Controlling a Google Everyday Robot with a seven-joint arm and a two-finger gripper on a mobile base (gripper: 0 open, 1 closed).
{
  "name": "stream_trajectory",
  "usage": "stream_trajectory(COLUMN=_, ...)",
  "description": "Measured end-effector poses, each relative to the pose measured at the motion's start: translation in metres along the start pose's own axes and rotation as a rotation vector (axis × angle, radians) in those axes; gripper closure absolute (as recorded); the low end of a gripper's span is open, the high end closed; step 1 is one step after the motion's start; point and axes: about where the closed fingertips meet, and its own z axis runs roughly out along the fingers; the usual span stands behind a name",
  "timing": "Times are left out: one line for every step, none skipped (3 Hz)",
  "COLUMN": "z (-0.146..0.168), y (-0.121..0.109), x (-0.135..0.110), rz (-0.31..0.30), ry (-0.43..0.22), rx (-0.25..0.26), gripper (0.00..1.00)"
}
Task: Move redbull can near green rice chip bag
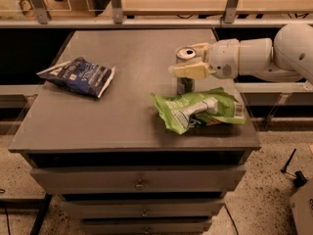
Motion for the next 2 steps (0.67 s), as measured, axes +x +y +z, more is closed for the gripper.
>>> stream_trajectory(z=0.0008, y=0.0025, x=0.0017, rz=0.002, ry=-0.004, rx=-0.008, gripper=0.00)
stream_trajectory(z=-0.0010, y=0.0018, x=0.0042, rz=0.012, ry=0.009, rx=-0.001, gripper=0.00)
